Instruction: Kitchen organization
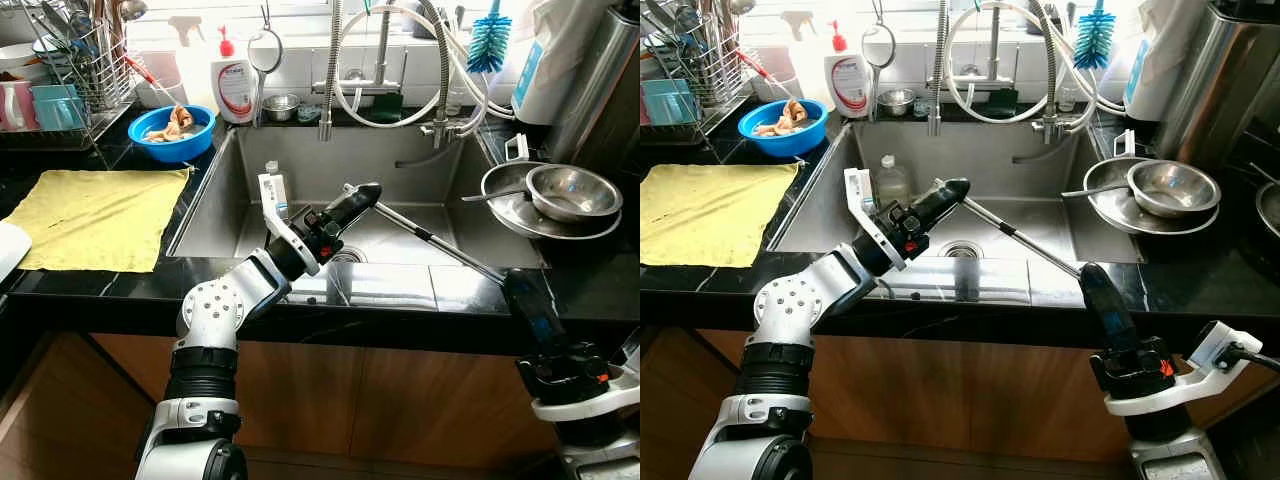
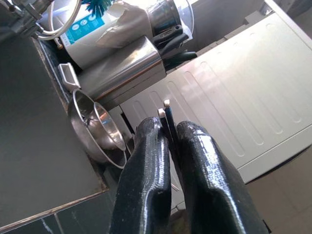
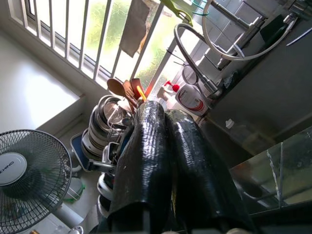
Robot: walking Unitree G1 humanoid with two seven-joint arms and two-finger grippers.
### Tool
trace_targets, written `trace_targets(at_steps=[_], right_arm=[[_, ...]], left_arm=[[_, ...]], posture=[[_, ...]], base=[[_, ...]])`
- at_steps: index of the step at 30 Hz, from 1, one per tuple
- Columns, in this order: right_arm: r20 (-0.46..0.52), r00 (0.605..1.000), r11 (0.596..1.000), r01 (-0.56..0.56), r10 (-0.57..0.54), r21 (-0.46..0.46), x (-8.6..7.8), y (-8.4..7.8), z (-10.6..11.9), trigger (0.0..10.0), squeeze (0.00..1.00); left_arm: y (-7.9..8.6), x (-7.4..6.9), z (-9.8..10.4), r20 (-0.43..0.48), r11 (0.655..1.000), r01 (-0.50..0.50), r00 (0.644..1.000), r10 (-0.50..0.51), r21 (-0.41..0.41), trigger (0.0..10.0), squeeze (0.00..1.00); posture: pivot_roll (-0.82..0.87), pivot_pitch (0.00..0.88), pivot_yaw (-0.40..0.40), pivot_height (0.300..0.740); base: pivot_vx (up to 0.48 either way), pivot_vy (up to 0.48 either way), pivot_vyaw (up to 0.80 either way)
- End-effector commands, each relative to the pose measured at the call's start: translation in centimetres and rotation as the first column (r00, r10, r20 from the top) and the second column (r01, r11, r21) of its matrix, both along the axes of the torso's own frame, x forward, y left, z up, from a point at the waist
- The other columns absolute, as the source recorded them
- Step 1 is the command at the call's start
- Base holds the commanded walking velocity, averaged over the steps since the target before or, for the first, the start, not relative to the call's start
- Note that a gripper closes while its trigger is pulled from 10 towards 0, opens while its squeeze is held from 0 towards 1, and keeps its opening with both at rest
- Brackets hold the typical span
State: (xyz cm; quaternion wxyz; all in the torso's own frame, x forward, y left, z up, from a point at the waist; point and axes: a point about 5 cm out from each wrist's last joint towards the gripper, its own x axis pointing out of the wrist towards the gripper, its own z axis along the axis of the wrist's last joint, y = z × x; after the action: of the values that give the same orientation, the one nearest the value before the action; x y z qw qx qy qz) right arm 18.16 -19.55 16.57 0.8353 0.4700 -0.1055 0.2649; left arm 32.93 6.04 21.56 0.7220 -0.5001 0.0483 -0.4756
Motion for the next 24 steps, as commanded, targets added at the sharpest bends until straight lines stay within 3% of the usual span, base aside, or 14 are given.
trace_targets(at_steps=[1, 5, 6, 24], right_arm=[[-0.011, 1.000, 1.000, 0.008, -0.008, -0.025, 0.14, 0.03, -0.19, 10.0, 0.00], [-0.011, 1.000, 1.000, 0.007, -0.007, -0.023, 0.12, 0.14, -0.21, 10.0, 0.00], [-0.014, 1.000, 1.000, 0.013, -0.013, -0.017, 0.18, 0.11, -0.24, 10.0, 1.00], [-0.039, 0.997, 0.997, 0.063, -0.064, -0.038, 1.01, -0.24, -0.62, 10.0, 1.00]], left_arm=[[-0.20, -0.12, 0.34, 0.011, 1.000, 0.001, 1.000, -0.001, 0.025, 0.0, 0.00], [-0.08, -0.06, 0.45, 0.006, 1.000, -0.003, 1.000, 0.003, 0.013, 0.0, 0.00], [-0.04, -0.04, 0.46, 0.009, 1.000, -0.005, 1.000, 0.005, 0.017, 0.0, 0.00], [0.52, 0.49, 0.76, 0.011, 0.999, -0.039, 0.999, 0.039, 0.012, 0.0, 0.00]], posture=[[-0.03, 0.000, 0.037, 0.740], [-0.03, 0.000, 0.036, 0.740], [-0.03, 0.000, 0.037, 0.740], [-0.02, 0.000, 0.043, 0.740]], base=[[0.000, 0.000, 0.00], [0.000, 0.000, 0.00], [0.000, 0.000, 0.00], [0.000, 0.000, 0.00]])
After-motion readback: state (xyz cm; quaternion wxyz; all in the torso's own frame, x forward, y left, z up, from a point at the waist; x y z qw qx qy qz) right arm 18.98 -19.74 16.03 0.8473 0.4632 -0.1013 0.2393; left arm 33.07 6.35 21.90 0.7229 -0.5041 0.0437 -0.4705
